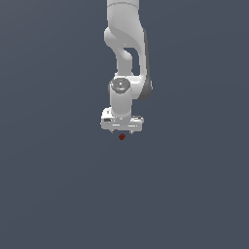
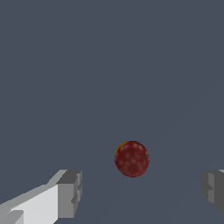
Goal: Pick up the object and move it to a goal position.
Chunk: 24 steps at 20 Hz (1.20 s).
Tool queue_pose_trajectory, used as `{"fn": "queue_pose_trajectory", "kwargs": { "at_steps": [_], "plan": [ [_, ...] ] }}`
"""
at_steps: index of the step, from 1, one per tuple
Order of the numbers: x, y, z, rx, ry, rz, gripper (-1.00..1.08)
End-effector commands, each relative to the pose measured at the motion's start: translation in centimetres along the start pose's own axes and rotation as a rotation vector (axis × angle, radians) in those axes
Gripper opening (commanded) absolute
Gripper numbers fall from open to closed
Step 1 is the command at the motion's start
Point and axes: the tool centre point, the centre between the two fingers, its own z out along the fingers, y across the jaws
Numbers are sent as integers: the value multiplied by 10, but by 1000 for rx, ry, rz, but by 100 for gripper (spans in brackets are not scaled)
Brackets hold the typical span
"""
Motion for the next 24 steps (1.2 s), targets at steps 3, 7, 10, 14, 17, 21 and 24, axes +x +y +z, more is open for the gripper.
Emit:
{"fn": "queue_pose_trajectory", "kwargs": {
  "at_steps": [3,7,10,14,17,21,24],
  "plan": [
    [-1,0,12,0,0,0,100],
    [-2,0,31,0,0,1,100],
    [-2,0,42,0,0,1,100],
    [-1,0,48,0,0,1,100],
    [-1,0,49,0,0,1,-100],
    [-1,0,49,0,0,1,-100],
    [-1,0,49,0,0,1,-100]
  ]
}}
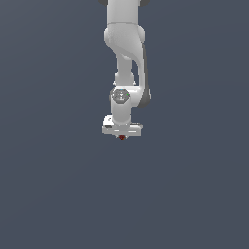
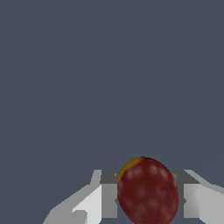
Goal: Pick up the object and move it to a goal position.
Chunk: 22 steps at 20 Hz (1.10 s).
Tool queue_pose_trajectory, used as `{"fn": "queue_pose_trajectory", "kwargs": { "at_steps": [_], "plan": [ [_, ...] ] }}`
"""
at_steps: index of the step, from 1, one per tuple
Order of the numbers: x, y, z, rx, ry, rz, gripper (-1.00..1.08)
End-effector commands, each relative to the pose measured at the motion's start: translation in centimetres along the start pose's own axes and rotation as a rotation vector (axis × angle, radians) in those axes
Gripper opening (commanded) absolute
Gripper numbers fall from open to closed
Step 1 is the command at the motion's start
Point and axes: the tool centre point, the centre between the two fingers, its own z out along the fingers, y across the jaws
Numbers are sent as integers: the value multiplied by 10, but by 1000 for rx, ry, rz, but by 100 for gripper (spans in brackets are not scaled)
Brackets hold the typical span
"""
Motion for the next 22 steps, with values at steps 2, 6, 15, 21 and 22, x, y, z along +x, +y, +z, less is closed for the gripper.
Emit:
{"fn": "queue_pose_trajectory", "kwargs": {
  "at_steps": [2,6,15,21,22],
  "plan": [
    [0,0,0,0,0,0,-100],
    [3,-2,-1,1,12,1,-100],
    [33,-26,-14,6,128,11,-100],
    [67,-54,-35,12,268,22,-100],
    [73,-59,-39,13,294,24,-100]
  ]
}}
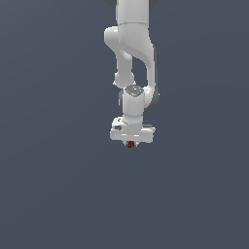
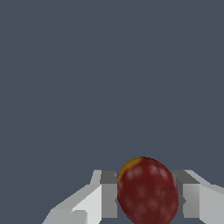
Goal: Pick up the object and move it to a goal position.
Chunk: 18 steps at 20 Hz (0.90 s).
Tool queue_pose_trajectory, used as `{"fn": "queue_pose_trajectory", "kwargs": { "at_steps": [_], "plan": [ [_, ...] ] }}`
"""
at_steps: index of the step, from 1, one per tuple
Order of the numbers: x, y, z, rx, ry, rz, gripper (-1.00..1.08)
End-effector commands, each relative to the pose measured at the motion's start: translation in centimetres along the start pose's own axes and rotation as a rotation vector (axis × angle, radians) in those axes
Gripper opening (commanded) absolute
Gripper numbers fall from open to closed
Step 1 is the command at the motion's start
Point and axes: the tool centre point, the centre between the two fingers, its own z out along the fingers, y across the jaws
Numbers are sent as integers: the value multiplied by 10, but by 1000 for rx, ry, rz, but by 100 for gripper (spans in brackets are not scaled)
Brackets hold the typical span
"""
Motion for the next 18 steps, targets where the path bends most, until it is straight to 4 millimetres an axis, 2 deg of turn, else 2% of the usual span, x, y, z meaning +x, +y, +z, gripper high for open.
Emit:
{"fn": "queue_pose_trajectory", "kwargs": {
  "at_steps": [1,9,18],
  "plan": [
    [17,-13,-7,4,64,4,-100],
    [67,-53,-35,10,266,19,-100],
    [110,-91,-72,14,463,32,-100]
  ]
}}
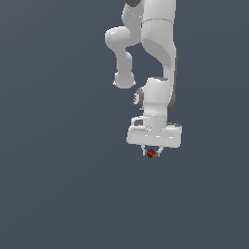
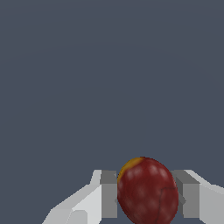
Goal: Pick up the object and move it to a goal position.
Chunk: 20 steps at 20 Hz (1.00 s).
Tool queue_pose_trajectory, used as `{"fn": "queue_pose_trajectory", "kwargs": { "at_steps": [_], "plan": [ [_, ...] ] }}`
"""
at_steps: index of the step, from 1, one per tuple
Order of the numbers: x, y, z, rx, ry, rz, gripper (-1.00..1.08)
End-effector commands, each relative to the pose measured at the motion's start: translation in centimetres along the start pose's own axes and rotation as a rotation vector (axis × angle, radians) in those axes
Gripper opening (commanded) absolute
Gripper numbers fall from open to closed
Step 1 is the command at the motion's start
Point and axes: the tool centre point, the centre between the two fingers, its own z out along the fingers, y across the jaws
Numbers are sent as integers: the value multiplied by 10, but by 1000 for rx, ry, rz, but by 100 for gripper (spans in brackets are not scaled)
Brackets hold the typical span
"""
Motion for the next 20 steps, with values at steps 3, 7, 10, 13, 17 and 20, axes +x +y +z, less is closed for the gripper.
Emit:
{"fn": "queue_pose_trajectory", "kwargs": {
  "at_steps": [3,7,10,13,17,20],
  "plan": [
    [26,-19,-11,2,98,6,-100],
    [48,-36,-23,3,185,12,-100],
    [65,-49,-33,3,253,17,-100],
    [81,-63,-45,4,324,22,-100],
    [103,-81,-64,4,424,29,-100],
    [117,-94,-77,3,492,35,-100]
  ]
}}
